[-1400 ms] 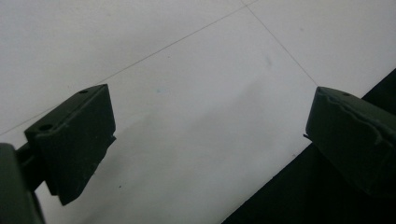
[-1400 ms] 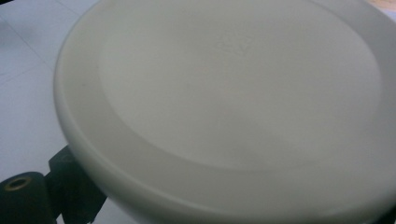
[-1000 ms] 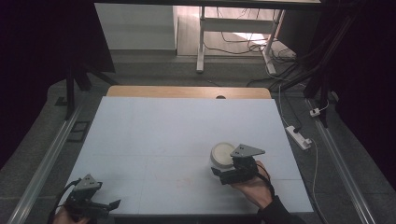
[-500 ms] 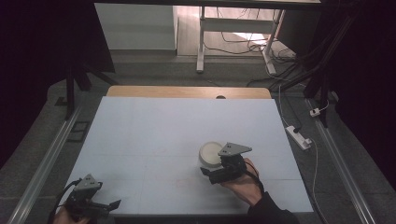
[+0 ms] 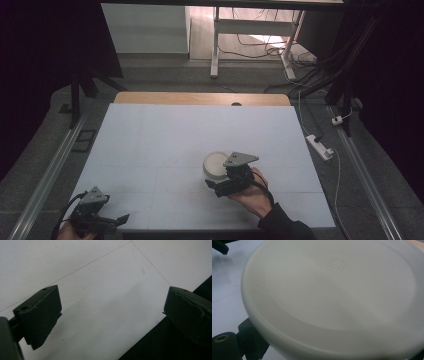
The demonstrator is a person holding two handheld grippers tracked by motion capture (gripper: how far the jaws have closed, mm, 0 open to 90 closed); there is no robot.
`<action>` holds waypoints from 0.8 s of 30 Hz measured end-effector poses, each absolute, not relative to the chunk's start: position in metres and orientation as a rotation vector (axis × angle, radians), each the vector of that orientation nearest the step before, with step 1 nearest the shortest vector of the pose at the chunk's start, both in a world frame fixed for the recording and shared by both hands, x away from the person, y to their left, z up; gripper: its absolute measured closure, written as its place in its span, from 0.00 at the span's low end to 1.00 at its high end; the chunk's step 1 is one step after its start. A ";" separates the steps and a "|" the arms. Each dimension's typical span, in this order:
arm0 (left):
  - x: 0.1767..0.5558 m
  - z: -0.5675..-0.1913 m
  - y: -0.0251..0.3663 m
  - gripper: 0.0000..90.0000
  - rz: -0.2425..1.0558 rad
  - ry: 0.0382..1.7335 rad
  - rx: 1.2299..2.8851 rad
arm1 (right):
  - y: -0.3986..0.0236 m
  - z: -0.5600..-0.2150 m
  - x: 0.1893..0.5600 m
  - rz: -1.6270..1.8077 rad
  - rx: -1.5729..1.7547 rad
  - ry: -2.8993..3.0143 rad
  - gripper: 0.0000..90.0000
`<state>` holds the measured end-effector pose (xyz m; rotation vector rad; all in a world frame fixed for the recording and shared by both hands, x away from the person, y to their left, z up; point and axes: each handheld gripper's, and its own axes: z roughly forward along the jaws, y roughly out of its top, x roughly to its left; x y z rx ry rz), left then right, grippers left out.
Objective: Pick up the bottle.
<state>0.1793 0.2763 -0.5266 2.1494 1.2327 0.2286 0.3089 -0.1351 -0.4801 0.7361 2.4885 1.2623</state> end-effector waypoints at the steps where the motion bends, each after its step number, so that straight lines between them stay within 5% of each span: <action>1: 0.179 -0.527 0.276 0.03 0.229 1.233 2.149 | -0.135 -0.480 0.309 1.262 0.736 2.489 0.07; 24: 0.179 -0.526 0.277 0.03 0.230 1.231 2.143 | -0.097 -0.484 0.311 1.266 0.637 2.548 0.07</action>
